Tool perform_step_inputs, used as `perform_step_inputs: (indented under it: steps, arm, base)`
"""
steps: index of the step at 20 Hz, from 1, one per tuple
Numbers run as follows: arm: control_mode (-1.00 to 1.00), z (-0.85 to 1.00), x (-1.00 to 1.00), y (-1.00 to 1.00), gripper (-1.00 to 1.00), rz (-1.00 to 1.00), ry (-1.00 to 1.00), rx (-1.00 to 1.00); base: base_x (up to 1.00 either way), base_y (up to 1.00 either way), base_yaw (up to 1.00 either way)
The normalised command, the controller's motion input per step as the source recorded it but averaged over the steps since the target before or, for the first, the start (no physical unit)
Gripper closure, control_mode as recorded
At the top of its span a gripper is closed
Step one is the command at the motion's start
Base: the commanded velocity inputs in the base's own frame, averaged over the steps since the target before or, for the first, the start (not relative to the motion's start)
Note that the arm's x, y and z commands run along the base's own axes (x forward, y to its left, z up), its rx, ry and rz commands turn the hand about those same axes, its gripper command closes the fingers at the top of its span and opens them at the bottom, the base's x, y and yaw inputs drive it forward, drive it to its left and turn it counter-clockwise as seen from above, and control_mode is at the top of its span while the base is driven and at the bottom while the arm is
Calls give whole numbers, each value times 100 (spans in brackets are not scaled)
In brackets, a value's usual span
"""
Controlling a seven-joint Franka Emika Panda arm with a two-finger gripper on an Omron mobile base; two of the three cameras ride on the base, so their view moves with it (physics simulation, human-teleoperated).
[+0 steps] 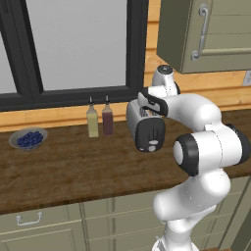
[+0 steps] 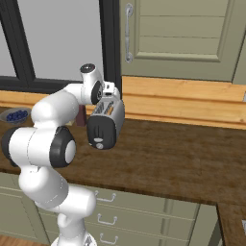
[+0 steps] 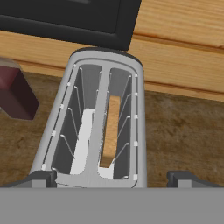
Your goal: Start the toaster. Once the lever pops up, take the bread to the plate on the dining counter.
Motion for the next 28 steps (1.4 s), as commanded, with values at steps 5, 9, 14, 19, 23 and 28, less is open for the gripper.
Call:
perform_step_inputs:
  steps: [5,9,14,19,23,28]
  arm:
    - [-100,0,0,0,-100,0,0,0]
    - [-100,0,0,0,-100,0,0,0]
    - [-100,0,0,0,-100,0,0,0]
    - [-100,0,0,0,-100,0,0,0]
    - [-100,0,0,0,-100,0,0,0]
    - [-100,0,0,0,-100,0,0,0]
  base:
    - [0,0,0]
    - [0,0,0]
    - [0,0,0]
    - [0,0,0]
    - [0,0,0]
    - [0,0,0]
